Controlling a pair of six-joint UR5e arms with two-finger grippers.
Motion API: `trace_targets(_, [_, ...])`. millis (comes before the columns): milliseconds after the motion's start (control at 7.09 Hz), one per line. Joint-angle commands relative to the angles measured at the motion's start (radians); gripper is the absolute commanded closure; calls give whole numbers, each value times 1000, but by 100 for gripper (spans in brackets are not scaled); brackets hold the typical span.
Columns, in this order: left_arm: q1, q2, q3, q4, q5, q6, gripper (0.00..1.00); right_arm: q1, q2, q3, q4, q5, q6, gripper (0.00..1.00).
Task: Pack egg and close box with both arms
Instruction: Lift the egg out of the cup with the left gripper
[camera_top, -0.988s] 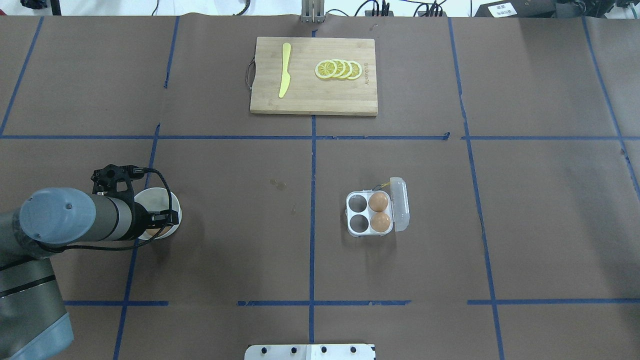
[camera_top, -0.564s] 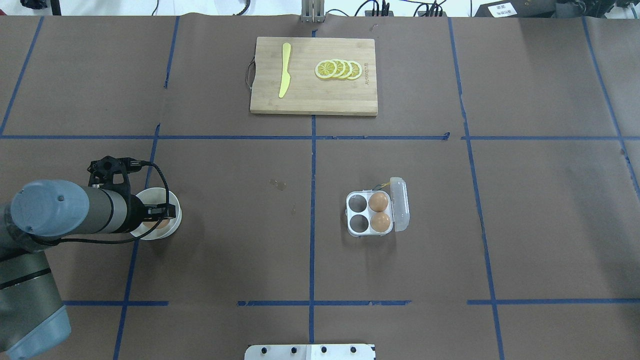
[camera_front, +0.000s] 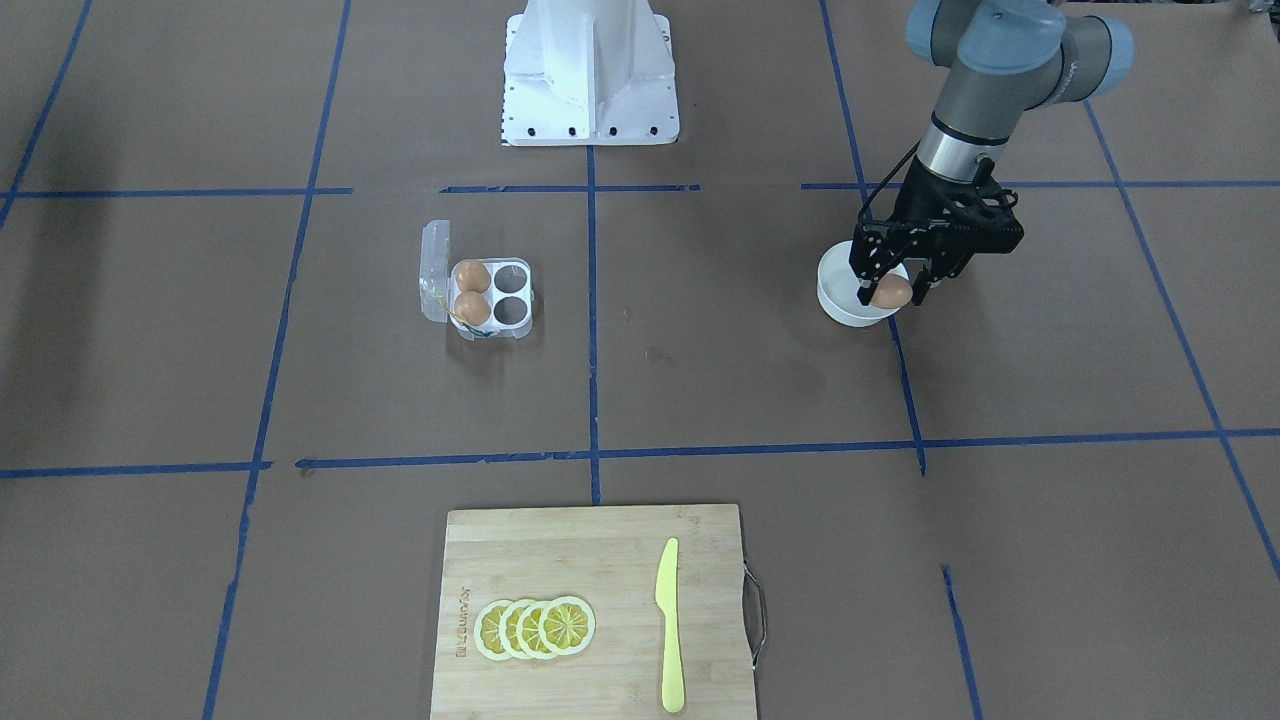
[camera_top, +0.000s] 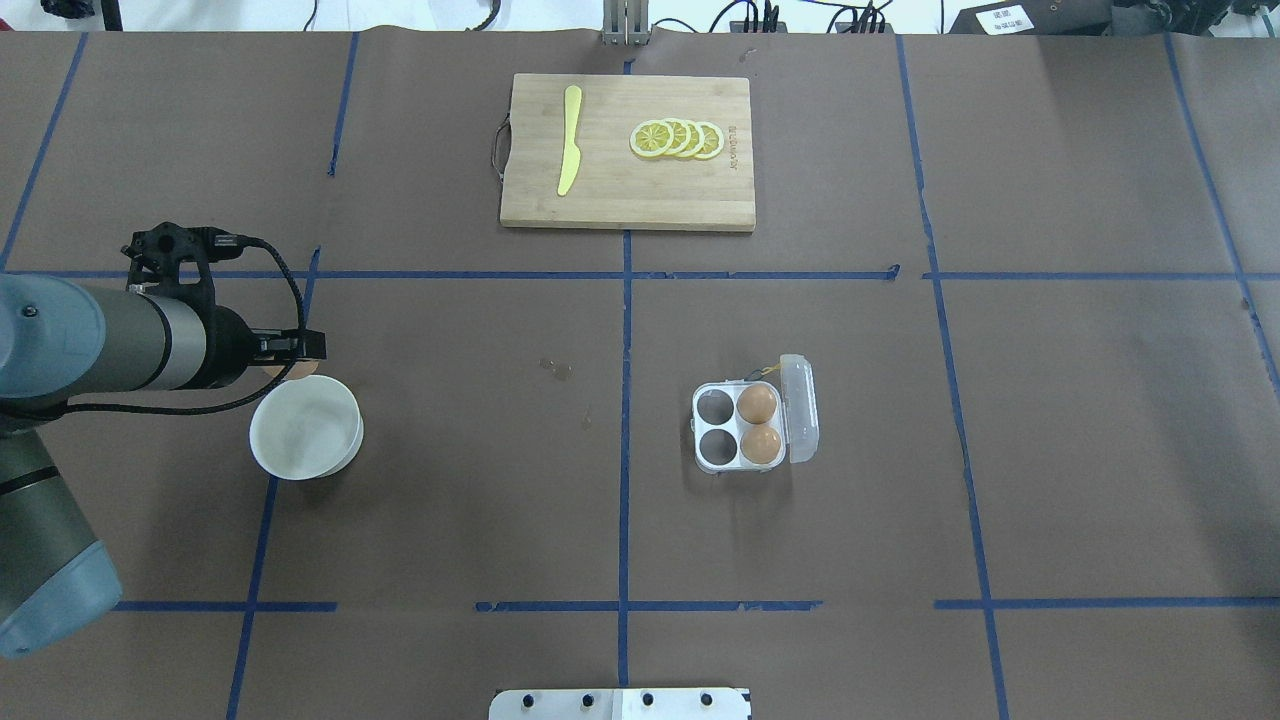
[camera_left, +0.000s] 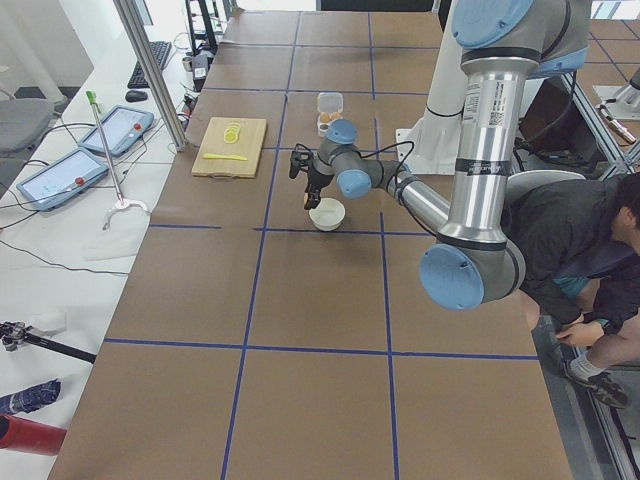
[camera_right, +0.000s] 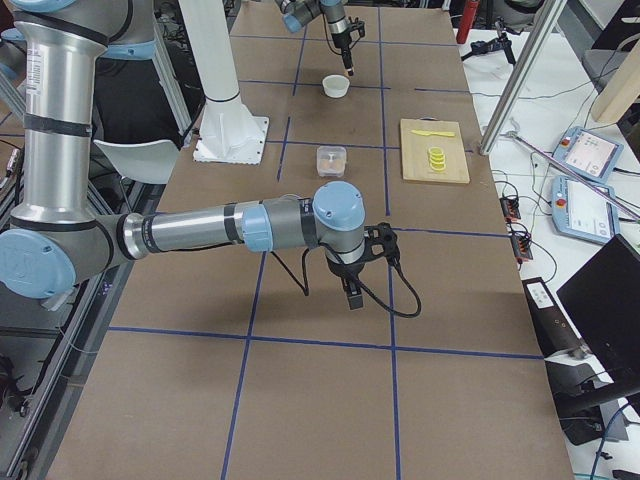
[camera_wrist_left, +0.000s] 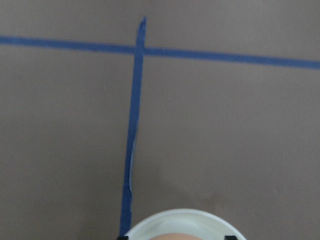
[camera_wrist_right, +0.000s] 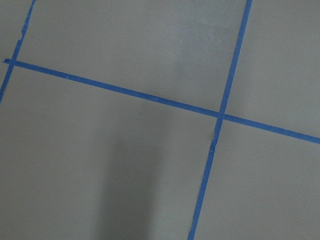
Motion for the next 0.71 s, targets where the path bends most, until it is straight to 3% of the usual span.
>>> trace_targets(0, [5, -187, 38, -6, -9, -165, 59, 0, 0, 0, 0, 1, 1, 0])
trace_targets(141, [23, -276, 64, -42, -9, -282, 58, 0, 0, 0, 0, 1, 1, 0])
trace_targets(564, [132, -405, 159, -197, 3, -480, 58, 0, -1, -1, 0, 0, 1, 0])
